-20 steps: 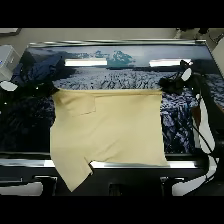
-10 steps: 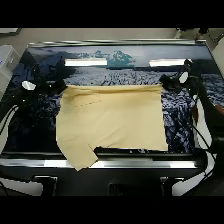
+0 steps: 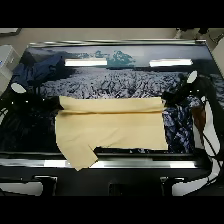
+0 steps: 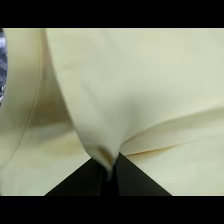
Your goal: Fold the clothes and pants, and hang the long-sleeved shirts on hangers.
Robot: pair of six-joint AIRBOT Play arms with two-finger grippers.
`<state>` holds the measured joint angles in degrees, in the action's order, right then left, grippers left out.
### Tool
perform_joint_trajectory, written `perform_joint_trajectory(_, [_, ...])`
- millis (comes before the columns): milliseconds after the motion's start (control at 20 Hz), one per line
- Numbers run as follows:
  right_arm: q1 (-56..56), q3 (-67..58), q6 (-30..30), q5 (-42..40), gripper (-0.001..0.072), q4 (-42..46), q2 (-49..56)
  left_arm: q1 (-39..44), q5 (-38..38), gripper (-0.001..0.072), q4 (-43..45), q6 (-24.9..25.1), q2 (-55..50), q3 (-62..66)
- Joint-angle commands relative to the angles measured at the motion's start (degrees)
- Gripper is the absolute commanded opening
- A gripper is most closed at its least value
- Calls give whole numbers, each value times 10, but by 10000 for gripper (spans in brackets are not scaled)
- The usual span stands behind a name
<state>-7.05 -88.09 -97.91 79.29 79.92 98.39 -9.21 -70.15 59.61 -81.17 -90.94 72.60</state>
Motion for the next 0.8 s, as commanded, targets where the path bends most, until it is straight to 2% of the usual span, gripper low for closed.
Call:
perform_joint_trajectory(0, [1, 34, 2, 68, 40, -7, 10, 0, -21, 22, 30, 1, 2, -37])
perform_joint_trajectory(300, [1, 53, -9, 54, 41, -14, 11, 0, -8, 24, 29, 1, 2, -37])
perform_joint_trajectory(350, [1, 52, -9, 50, 66, -14, 11, 0, -10, 66, 26, 1, 2, -37])
perform_joint_trajectory(400, [-1, 49, -9, 49, 193, -13, 9, -1, -24, 237, 20, 1, 2, -35])
perform_joint_trajectory(450, [-7, 42, -7, 67, 366, -10, 6, -5, -47, 451, 21, 1, 2, -28])
perform_joint_trajectory(500, [-23, 31, -2, 99, 475, -8, 3, -14, -75, 563, 25, 2, 3, -18])
perform_joint_trajectory(550, [-47, 23, -2, 137, 502, -9, -2, -31, -107, 563, 32, 2, 7, -8])
perform_joint_trajectory(650, [-95, 30, -2, 184, 505, -7, -23, -68, -163, 561, 48, 2, 25, -17])
perform_joint_trajectory(750, [-122, 71, 5, 177, 505, -4, -57, -98, -174, 551, 51, 13, 63, -85])
